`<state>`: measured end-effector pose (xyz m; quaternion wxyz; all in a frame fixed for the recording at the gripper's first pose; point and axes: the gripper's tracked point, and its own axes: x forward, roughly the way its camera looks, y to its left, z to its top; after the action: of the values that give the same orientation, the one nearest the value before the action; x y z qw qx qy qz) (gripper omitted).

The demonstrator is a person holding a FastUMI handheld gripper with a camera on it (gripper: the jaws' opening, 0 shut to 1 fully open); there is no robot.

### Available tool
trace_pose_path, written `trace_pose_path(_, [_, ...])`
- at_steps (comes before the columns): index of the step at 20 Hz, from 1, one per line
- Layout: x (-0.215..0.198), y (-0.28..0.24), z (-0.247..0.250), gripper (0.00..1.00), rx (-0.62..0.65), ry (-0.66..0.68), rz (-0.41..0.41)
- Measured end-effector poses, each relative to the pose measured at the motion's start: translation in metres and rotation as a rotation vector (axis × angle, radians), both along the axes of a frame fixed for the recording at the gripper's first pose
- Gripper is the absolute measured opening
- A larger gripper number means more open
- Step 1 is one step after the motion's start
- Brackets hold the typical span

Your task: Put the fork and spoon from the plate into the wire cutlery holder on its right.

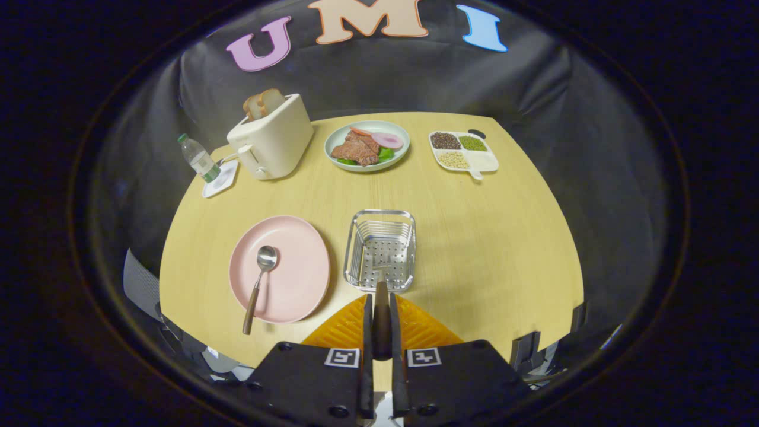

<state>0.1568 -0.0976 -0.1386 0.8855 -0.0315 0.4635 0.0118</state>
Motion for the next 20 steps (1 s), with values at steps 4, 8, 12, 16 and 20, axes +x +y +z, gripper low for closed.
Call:
trace_pose_path(4, [-0.007,0.0,-0.002,0.45,-0.022,-0.039,-0.003])
trace_pose_path(8, [-0.004,0.003,0.005,0.82,-0.055,-0.148,-0.004])
trace_pose_path(12, [0.005,0.006,0.025,1.0,-0.064,-0.309,-0.032])
trace_pose_path(16, [0.01,0.012,0.051,1.0,-0.106,-0.478,-0.03])
trace_pose_path(20, [0.003,0.039,0.071,1.0,-0.122,-0.602,-0.017])
